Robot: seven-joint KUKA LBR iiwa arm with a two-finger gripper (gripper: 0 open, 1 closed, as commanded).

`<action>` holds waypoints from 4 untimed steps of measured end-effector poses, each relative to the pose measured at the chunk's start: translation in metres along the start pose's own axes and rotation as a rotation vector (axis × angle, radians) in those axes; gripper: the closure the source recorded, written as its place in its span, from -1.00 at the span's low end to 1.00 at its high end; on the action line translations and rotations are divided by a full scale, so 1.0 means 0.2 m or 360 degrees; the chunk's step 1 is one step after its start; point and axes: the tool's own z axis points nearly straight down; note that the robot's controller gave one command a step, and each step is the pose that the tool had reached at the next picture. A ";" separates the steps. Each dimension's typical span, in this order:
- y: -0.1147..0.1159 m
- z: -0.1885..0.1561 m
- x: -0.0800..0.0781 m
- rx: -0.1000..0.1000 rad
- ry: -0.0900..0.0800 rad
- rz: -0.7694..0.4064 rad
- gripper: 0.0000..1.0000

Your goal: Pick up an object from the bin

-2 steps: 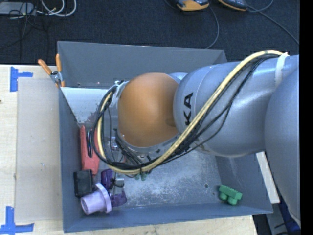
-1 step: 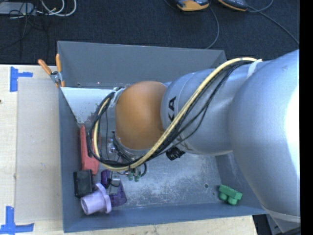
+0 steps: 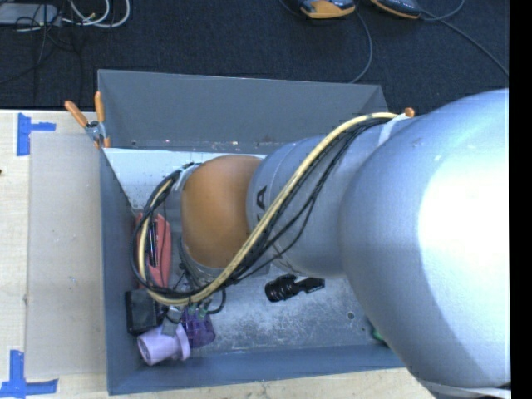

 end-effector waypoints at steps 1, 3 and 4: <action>0.02 0.11 0.04 -0.0012 -0.0013 -0.0019 -1.00; -0.02 -0.07 0.10 0.0005 0.0004 -0.0361 -1.00; -0.03 -0.02 0.11 -0.0012 -0.0017 -0.0397 -1.00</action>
Offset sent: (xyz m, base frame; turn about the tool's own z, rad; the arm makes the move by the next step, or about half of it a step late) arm -0.0052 0.0087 -0.0476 -0.1346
